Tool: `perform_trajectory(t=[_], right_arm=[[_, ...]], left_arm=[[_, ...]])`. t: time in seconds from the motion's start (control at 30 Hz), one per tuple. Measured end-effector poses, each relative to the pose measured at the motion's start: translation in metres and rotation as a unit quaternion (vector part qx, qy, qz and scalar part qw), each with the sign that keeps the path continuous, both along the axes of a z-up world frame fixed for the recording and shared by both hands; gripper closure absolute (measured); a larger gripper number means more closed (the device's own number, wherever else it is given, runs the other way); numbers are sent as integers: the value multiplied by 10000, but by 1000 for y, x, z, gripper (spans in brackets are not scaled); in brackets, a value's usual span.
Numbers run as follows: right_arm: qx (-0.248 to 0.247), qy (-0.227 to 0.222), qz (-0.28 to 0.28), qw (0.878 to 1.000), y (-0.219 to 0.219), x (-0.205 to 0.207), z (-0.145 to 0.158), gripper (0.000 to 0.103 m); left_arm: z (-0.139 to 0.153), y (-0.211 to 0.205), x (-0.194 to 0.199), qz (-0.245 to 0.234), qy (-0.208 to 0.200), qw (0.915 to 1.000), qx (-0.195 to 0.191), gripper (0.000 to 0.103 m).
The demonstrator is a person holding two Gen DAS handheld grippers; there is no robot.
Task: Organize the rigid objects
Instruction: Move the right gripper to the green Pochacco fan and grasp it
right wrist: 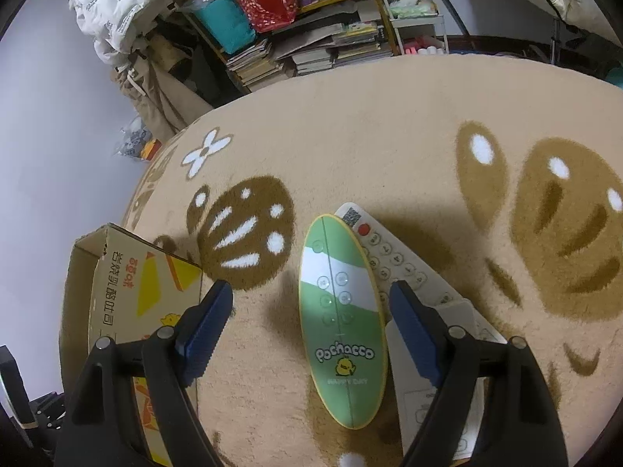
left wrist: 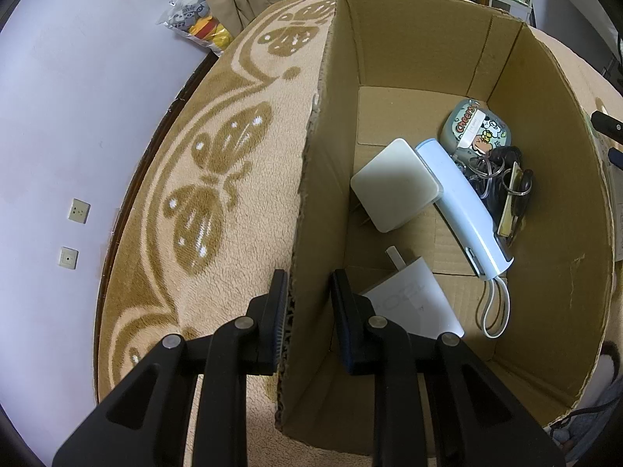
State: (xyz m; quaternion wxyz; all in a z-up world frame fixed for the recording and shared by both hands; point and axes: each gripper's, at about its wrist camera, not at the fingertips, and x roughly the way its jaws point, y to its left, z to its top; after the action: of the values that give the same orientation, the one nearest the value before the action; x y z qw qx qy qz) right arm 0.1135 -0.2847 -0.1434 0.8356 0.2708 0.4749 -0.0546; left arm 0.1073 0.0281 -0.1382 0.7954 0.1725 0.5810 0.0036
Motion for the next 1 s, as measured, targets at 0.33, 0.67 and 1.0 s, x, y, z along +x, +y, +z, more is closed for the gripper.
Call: perform_trajectory(t=[0.33, 0.67, 1.0], right_arm=[[-448, 237, 296, 9983, 18, 13, -8, 16], [-175, 183, 462, 9986, 19, 10, -10, 17], [-497, 580, 772, 9941, 45, 15, -28, 19]], left_arm=[[0, -1, 0, -10, -1, 10000, 16, 81], [0, -1, 0, -12, -1, 10000, 22, 81], [0, -1, 0, -12, 0, 10000, 13, 81]])
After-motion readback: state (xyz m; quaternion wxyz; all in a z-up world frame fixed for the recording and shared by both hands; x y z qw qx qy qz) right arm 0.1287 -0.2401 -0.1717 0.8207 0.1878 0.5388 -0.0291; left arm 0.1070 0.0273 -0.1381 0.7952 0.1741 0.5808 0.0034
